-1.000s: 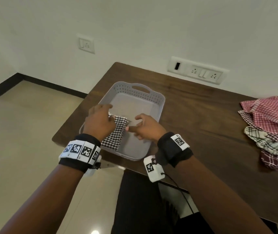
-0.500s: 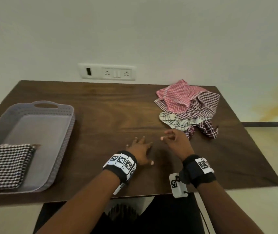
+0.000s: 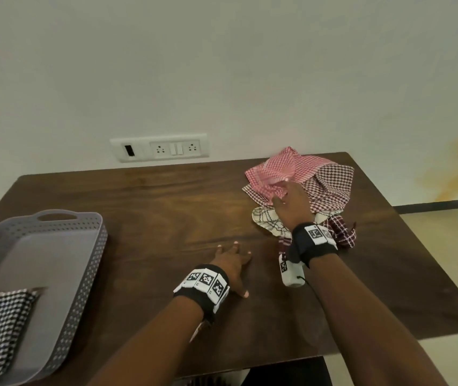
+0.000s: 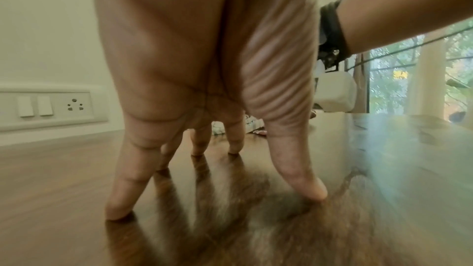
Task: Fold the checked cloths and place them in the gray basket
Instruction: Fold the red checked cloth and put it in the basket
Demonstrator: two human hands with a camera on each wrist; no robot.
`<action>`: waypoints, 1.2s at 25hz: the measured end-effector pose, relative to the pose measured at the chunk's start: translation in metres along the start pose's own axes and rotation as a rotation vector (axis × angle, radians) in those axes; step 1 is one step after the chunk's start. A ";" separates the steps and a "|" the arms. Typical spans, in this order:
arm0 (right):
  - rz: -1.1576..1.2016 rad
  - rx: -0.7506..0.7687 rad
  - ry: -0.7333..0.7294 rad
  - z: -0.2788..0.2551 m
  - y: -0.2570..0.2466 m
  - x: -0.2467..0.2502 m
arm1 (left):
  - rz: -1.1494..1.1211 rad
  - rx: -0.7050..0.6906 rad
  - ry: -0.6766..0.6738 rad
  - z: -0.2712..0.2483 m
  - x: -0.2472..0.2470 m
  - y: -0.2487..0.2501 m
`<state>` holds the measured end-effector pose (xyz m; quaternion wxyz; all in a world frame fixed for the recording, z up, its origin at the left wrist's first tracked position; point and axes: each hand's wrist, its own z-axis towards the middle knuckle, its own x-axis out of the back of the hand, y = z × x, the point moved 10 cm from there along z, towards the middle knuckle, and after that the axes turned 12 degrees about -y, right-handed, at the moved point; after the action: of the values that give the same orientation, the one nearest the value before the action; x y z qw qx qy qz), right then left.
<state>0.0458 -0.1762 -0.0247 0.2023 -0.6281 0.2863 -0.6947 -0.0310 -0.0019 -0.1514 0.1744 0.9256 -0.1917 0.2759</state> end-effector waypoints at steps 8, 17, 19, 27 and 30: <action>0.421 0.358 -0.231 -0.079 -0.154 -0.022 | -0.729 -0.263 1.129 -0.155 0.088 -0.068; 0.125 0.267 -0.058 -0.121 -0.165 -0.014 | -1.002 -0.373 1.220 -0.224 0.046 -0.158; 0.120 0.265 -0.050 -0.125 -0.167 -0.012 | -1.006 -0.466 1.095 -0.220 0.044 -0.152; 0.379 0.322 -0.406 -0.136 -0.201 -0.023 | -0.808 -0.498 1.018 -0.224 0.055 -0.118; -0.061 0.220 -0.525 -0.126 -0.163 -0.023 | -0.770 -0.390 1.038 -0.237 0.051 -0.157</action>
<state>-0.0629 -0.0207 0.0580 0.3155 -0.7692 0.1282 -0.5407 -0.0256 0.2227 0.0307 0.4936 0.6269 0.2141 0.5635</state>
